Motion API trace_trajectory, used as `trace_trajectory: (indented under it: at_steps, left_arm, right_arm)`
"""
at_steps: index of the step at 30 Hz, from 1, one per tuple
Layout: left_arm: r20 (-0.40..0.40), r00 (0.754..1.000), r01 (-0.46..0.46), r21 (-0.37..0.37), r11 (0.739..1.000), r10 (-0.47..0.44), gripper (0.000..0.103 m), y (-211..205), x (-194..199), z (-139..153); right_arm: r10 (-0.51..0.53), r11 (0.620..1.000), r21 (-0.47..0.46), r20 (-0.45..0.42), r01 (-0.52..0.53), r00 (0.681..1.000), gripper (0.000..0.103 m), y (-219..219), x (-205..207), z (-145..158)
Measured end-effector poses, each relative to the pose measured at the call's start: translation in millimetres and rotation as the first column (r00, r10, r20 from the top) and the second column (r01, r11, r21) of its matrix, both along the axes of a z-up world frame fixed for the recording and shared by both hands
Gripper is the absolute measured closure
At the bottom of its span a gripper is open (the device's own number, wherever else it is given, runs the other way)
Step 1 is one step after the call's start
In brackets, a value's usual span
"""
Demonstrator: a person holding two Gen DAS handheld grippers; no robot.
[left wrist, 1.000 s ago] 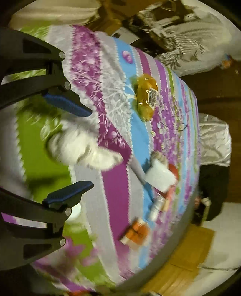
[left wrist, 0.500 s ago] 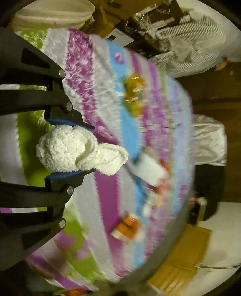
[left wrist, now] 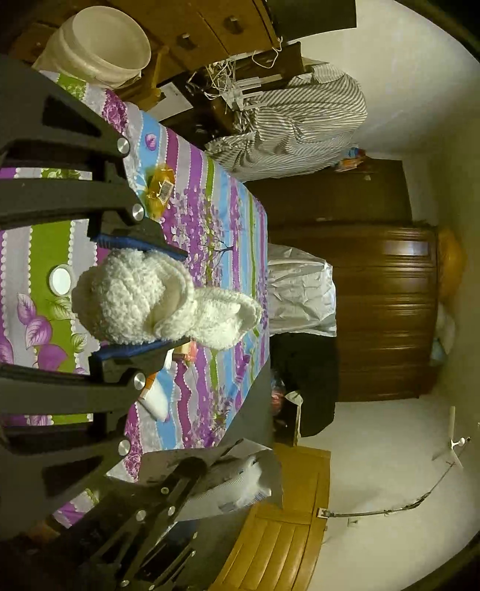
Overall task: Collect trash
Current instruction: 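Lift the cloth and tube and carry both toward the white bucket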
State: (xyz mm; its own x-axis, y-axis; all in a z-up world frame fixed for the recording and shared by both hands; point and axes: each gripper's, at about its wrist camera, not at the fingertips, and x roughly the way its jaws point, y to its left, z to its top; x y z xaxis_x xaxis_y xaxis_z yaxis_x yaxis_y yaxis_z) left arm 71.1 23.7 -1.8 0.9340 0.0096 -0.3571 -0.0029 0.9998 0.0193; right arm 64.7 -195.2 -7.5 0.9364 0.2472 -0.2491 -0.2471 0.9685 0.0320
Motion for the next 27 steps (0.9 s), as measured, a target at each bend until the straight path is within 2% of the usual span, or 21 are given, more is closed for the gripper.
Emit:
trace_trajectory:
  at_steps: [16,21,27]
  left_arm:
    - [-0.013,1.000,-0.012,-0.011,1.000,0.012,0.066,14.2,-0.5,-2.3]
    - [-0.011,0.998,-0.066,-0.017,0.998,0.066,0.066,38.0,-1.0,0.9]
    - [-0.018,0.987,-0.163,-0.025,0.986,0.162,0.066,83.5,-1.6,5.4]
  right_arm:
    - [0.017,1.000,-0.017,-0.019,-0.018,1.000,0.067,12.9,-8.2,5.0]
    - [0.063,0.998,-0.021,-0.028,-0.064,0.998,0.067,32.2,3.7,9.4]
    - [0.157,0.987,-0.029,-0.049,-0.159,0.986,0.067,75.7,22.1,16.4]
